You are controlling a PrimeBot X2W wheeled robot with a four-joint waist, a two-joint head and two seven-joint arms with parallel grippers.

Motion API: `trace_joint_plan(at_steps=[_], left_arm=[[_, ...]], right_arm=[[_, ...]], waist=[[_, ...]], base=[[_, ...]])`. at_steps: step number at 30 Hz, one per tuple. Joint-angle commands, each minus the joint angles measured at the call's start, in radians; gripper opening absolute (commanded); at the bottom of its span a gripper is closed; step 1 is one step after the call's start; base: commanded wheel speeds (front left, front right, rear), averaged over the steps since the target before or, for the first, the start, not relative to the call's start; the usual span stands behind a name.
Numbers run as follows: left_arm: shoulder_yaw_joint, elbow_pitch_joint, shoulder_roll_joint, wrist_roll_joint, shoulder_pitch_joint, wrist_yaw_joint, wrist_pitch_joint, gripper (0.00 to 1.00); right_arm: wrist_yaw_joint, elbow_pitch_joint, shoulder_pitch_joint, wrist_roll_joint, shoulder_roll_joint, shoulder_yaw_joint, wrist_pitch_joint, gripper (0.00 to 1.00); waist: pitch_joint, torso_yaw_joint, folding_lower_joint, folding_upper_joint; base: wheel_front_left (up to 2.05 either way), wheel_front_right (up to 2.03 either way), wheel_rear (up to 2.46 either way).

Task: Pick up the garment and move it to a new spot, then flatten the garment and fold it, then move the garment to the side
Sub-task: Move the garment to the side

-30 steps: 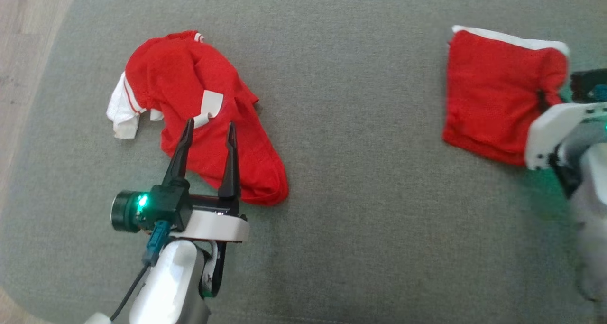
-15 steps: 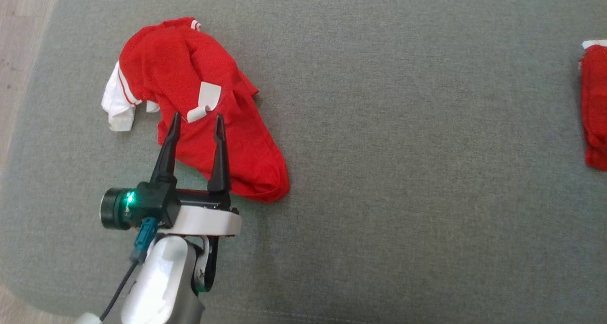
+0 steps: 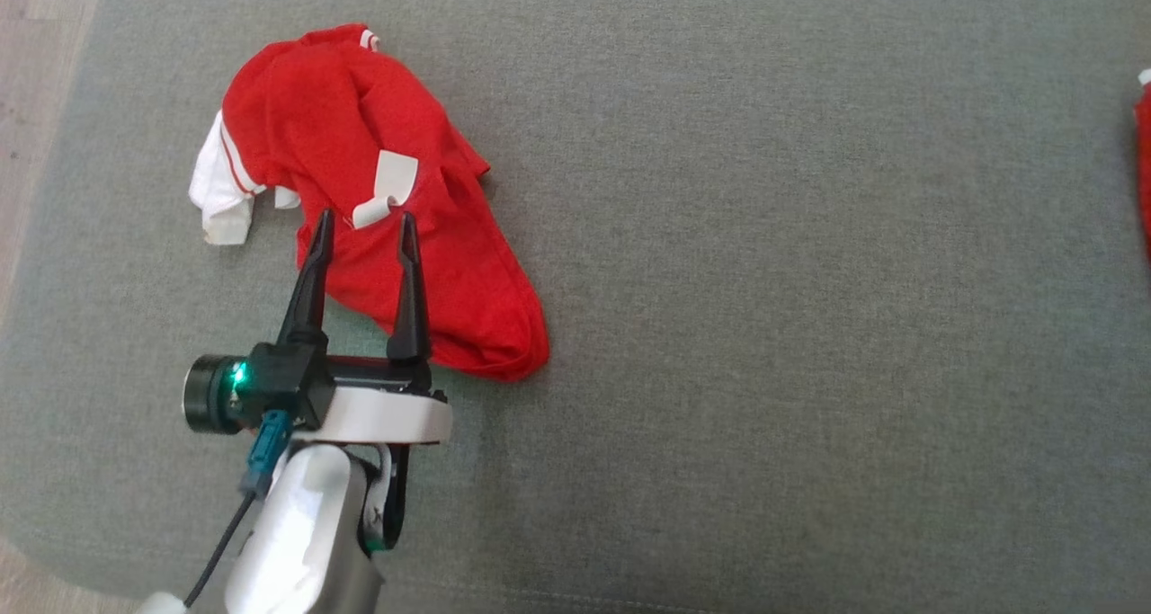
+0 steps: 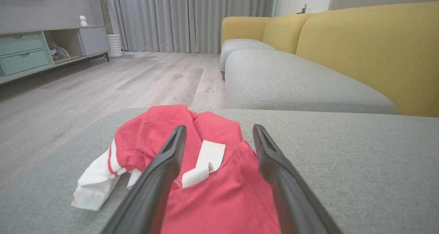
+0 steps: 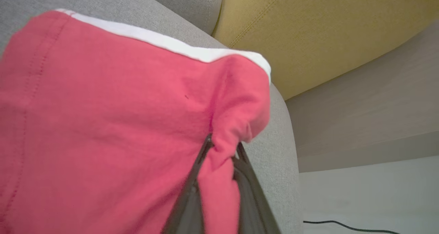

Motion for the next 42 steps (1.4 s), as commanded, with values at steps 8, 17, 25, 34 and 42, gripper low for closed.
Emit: trace_joint_plan(at_steps=[8, 17, 25, 34, 42], left_arm=[[0.044, -0.024, 0.009, 0.014, -0.027, -0.005, -0.005, 1.0], [0.045, -0.009, 0.009, 0.009, -0.005, 0.0, -0.005, 1.0], [0.073, -0.026, 0.009, 0.025, 0.027, 0.006, -0.005, 1.0], [0.08, -0.035, 0.009, 0.015, 0.084, 0.004, -0.005, 1.0], [0.082, -0.034, 0.009, 0.015, 0.13, -0.021, -0.005, 1.0]], right_arm=[[0.007, -0.09, 0.029, -0.014, 0.039, -0.082, -0.024, 1.0], [0.007, -0.203, -0.003, -0.032, 0.202, -0.093, -0.097, 1.0], [0.007, -0.4, 0.051, 0.091, 0.478, -0.072, -0.271, 1.0], [0.007, -0.63, 0.305, 0.303, 0.611, -0.015, -0.371, 1.0], [0.007, -0.743, 0.567, 0.36, 0.616, 0.05, -0.381, 1.0]], waist=[[-0.03, -0.015, -0.0001, 0.0], [-0.107, -0.031, -0.0001, 0.0], [-0.196, -0.049, -0.0001, 0.0], [-0.233, -0.07, -0.0001, 0.0], [-0.25, -0.083, -0.0001, 0.0]], base=[[0.0, 0.0, 0.0], [0.0, 0.0, 0.0], [0.0, 0.0, 0.0], [0.0, 0.0, 0.0], [0.0, 0.0, 0.0]])
